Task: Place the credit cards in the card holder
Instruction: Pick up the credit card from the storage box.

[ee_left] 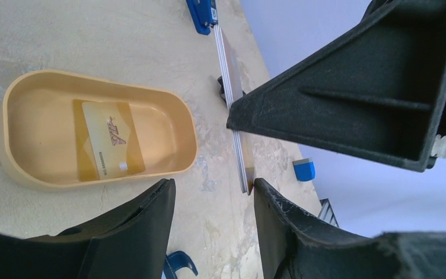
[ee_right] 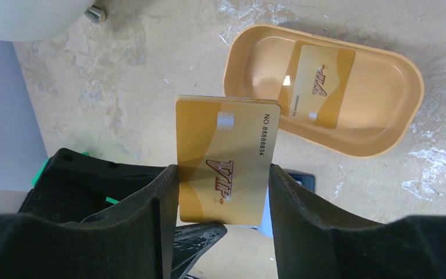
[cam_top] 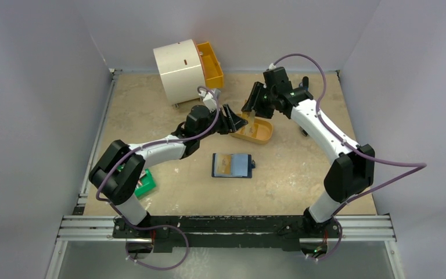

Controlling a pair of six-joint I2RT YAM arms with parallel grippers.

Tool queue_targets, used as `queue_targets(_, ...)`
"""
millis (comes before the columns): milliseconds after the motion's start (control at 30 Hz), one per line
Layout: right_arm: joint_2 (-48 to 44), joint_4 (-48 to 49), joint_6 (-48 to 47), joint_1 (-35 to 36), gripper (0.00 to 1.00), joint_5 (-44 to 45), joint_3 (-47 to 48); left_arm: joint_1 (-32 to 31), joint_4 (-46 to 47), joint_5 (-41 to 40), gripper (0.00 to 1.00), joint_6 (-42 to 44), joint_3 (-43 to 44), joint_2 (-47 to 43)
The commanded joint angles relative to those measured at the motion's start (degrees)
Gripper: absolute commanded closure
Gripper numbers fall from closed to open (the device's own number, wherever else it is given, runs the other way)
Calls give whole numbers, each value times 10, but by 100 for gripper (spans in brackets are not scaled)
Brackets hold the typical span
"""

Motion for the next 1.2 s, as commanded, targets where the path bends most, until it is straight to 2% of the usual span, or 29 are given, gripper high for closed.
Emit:
queue_targets(0,-21,6,8,2,76,-16,-1,1,65,-17,49,-23,18,-7)
queue_targets(200,-22,10,10,2,76,-20,1,0,88,-15,49,-41,17,-6)
queue_targets(300,-23,13,11,2,76,-23,-1,1,91,-8,54,-49,24,5)
queue_targets(367,-23,16,11,2,76,-23,-2,0,94,-3,61,-55,26,11)
queue_targets(533,-33,25,14,2,75,-47,-18,1,97,0,94,-64,26,16)
queue_targets(567,-37,29,16,1,73,-50,-22,1,98,2,98,-68,25,16)
queue_targets(600,-43,33,16,1,66,-53,-24,1,102,3,100,-72,21,14)
queue_targets(733,-76,45,15,-1,35,-60,-35,1,118,1,100,-91,2,-6)
queue_targets(800,-98,44,13,-9,27,-67,-40,2,120,0,100,-99,-7,-20)
queue_targets(933,-176,79,15,-37,23,-102,-101,4,119,-3,100,-117,-34,-59)
queue_targets(1033,-237,164,26,-51,24,-171,-191,7,133,4,100,-144,-62,-91)
queue_targets(1167,-285,253,43,-59,25,-236,-262,13,174,22,100,-183,-98,-133)
